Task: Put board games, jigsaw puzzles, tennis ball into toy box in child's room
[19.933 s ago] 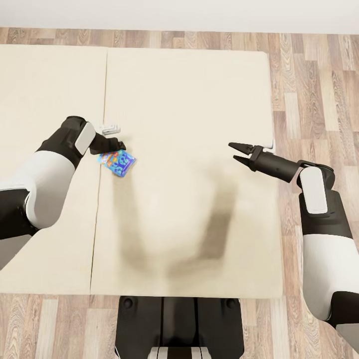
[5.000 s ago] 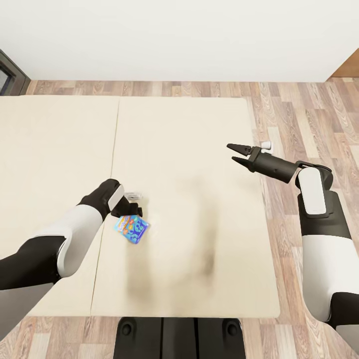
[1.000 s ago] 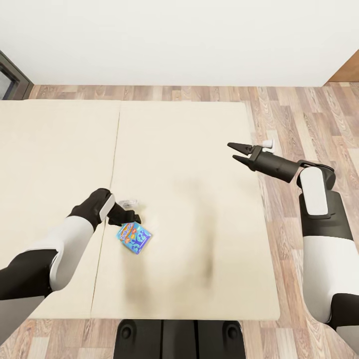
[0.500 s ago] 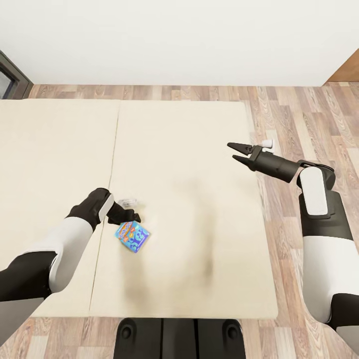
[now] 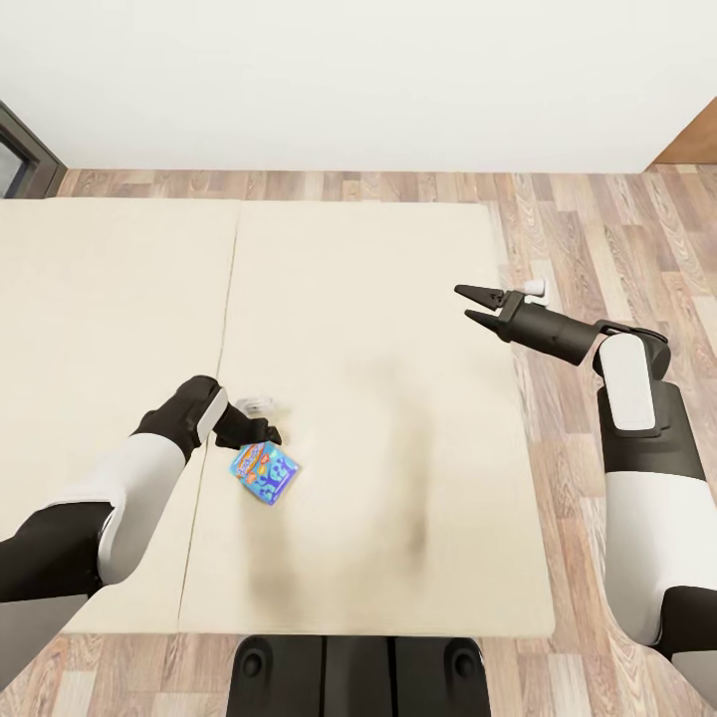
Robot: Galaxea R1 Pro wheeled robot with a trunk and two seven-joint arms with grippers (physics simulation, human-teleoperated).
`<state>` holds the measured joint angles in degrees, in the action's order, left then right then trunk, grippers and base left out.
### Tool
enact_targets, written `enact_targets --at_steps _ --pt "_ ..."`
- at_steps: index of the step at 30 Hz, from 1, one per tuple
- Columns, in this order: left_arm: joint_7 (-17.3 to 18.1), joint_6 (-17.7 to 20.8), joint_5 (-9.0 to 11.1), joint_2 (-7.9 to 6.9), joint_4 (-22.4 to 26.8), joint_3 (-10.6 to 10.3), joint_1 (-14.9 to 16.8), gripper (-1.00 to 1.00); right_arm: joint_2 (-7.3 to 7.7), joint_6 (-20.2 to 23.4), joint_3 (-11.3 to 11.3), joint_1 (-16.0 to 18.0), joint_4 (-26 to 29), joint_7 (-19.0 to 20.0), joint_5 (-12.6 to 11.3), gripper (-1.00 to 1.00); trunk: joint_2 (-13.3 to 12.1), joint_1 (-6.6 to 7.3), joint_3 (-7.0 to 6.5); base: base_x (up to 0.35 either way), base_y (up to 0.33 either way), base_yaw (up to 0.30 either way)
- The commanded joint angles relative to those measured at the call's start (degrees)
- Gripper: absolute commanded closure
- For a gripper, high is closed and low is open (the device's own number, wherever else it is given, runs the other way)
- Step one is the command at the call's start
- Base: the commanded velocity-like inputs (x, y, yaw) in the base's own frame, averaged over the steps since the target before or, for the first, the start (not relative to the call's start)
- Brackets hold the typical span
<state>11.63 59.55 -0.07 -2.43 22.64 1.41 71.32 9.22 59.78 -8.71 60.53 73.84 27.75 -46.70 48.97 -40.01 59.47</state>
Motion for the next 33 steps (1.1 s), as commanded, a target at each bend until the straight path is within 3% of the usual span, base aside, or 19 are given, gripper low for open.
enact_targets --at_steps 1,15,33 --pt "0.87 -0.40 4.38 0.06 -4.89 0.70 -0.04 -1.00 -0.03 0.22 -0.08 0.03 -0.01 0.55 0.55 -1.00 0.02 -0.05 -0.02 0.000 0.000 0.000" --pt "0.85 -0.40 4.32 0.05 -4.89 0.70 -0.04 -1.00 -0.08 0.22 -0.03 0.03 -0.01 0.55 0.56 -1.00 0.02 -0.05 -1.17 0.000 0.000 0.000" --pt "0.85 -0.40 4.25 0.05 -4.89 0.61 -0.07 -1.00 -0.08 0.22 -0.02 0.03 -0.01 0.55 0.56 -1.00 0.02 -0.05 -1.28 -0.045 -0.029 0.000"
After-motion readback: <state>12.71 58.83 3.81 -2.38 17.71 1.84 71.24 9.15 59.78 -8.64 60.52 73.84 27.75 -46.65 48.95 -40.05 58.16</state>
